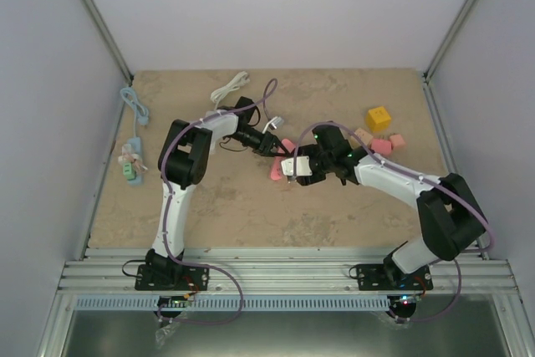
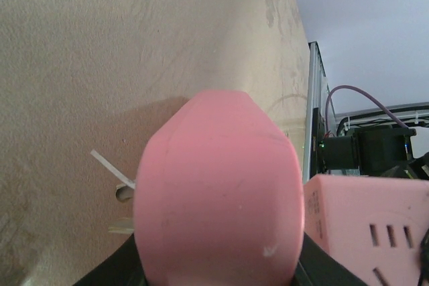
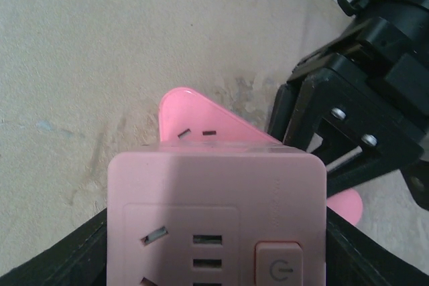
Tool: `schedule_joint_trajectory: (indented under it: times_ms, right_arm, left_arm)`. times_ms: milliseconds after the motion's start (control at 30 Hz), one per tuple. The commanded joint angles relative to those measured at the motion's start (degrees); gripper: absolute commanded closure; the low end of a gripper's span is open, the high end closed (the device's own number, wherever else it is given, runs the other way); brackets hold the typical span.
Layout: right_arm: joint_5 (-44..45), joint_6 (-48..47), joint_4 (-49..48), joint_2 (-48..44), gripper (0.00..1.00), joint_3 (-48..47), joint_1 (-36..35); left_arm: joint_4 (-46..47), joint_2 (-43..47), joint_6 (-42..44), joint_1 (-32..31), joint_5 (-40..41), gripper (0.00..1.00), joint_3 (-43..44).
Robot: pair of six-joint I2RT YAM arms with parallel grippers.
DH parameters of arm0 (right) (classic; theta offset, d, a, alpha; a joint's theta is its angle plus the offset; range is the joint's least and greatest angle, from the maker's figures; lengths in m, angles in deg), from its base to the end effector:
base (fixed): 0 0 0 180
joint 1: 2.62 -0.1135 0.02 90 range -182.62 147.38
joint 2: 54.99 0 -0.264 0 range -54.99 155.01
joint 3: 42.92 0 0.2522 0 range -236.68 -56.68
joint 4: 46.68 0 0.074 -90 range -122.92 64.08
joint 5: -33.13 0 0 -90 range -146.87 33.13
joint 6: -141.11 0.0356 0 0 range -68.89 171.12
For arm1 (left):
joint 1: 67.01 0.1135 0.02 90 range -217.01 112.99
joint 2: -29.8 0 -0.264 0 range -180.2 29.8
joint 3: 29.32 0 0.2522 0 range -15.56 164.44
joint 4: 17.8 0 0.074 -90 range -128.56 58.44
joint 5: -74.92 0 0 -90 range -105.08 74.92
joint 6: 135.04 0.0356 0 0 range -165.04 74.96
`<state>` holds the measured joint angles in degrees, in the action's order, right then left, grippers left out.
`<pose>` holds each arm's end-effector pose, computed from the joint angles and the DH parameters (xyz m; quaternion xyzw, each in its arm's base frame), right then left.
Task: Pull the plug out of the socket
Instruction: Remove the plug from the socket.
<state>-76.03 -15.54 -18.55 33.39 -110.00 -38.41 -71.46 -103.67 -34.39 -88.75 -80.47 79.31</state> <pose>0.2507 0.1952 0.2040 -0.7571 0.5343 0.0595 0.3711 0.4043 -0.1961 0.1121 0.2855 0.7890 -0.5431 0.0320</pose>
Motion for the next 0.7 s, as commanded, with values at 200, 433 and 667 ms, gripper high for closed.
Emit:
schedule_joint_trajectory:
  times_ms: [200,433,667]
  right_arm:
    - [0.93,-1.08,-6.97,-5.83,0.87,3.51,2.57]
    - [3.28,1.38,-12.05,-6.90,0.87,4.62,6.03]
    - [7.60,5.84,-16.90,-4.94,0.87,3.92,9.54]
  left_arm:
    - [-1.49,-2.24,0.76,0.47,9.82,1.00,-1.10]
    - [-1.50,-2.26,0.72,0.47,9.67,1.00,-1.09]
    - [-1.50,-2.24,0.74,0.56,9.53,1.00,-1.09]
